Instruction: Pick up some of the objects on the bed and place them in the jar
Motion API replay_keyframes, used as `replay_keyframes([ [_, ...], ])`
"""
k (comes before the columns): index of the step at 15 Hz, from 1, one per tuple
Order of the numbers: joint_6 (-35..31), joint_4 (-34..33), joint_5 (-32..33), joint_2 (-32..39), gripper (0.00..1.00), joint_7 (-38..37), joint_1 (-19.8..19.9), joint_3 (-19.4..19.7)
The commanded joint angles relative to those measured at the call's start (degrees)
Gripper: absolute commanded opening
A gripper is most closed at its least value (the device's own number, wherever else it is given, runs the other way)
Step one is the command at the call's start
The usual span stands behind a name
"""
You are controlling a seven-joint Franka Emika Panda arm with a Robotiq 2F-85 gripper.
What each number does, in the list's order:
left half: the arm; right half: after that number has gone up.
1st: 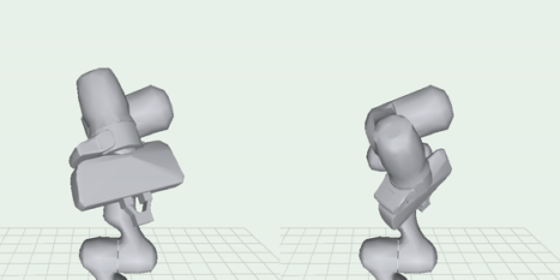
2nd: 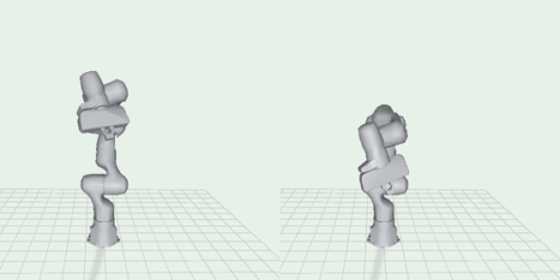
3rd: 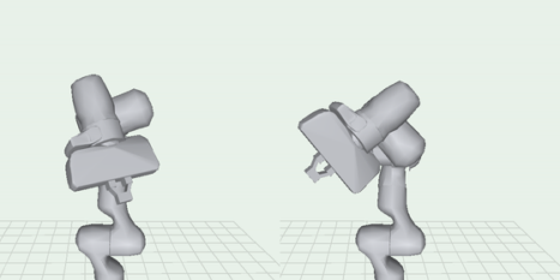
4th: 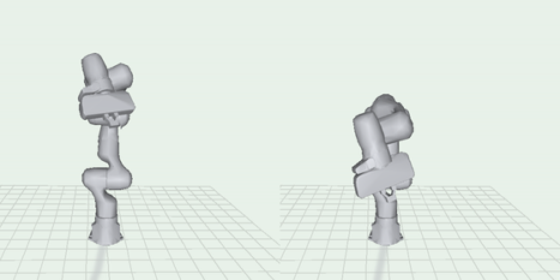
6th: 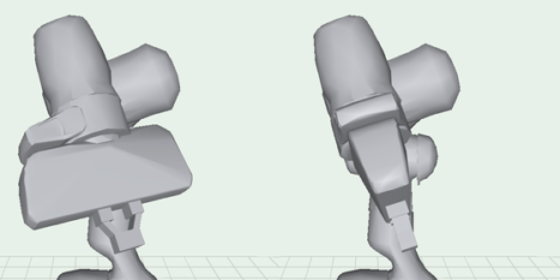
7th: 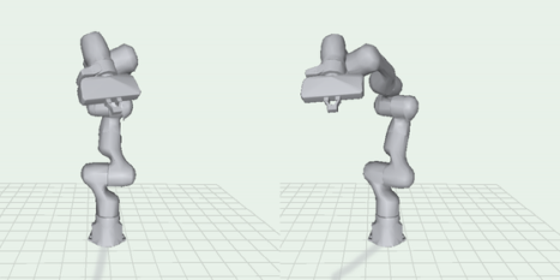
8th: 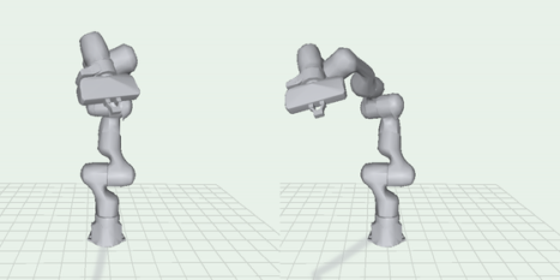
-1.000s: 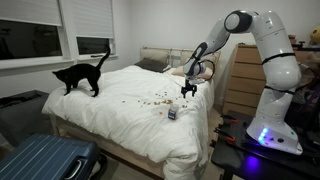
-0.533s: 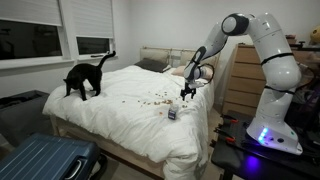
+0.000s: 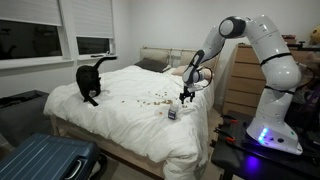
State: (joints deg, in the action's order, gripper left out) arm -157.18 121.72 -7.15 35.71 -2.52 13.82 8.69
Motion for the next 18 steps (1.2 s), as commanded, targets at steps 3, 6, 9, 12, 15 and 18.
replay_keyframes([
  [3,-3.4,-1.0,-0.5,2.0,1.00,0.6,0.9,-0.9],
  [6,-4.8,-1.6,-0.6,3.2,1.00,0.6,1.1,-1.3],
  [9,-5.2,-2.4,-0.6,4.3,1.00,0.5,1.2,-1.7],
  [12,-4.9,-3.8,-0.6,5.6,1.00,0.4,1.2,-1.8],
  [15,-4.8,-4.9,-0.7,6.6,1.00,0.2,1.3,-1.7],
  [18,-4.7,-5.9,-0.7,7.6,1.00,0.0,1.5,-1.5],
])
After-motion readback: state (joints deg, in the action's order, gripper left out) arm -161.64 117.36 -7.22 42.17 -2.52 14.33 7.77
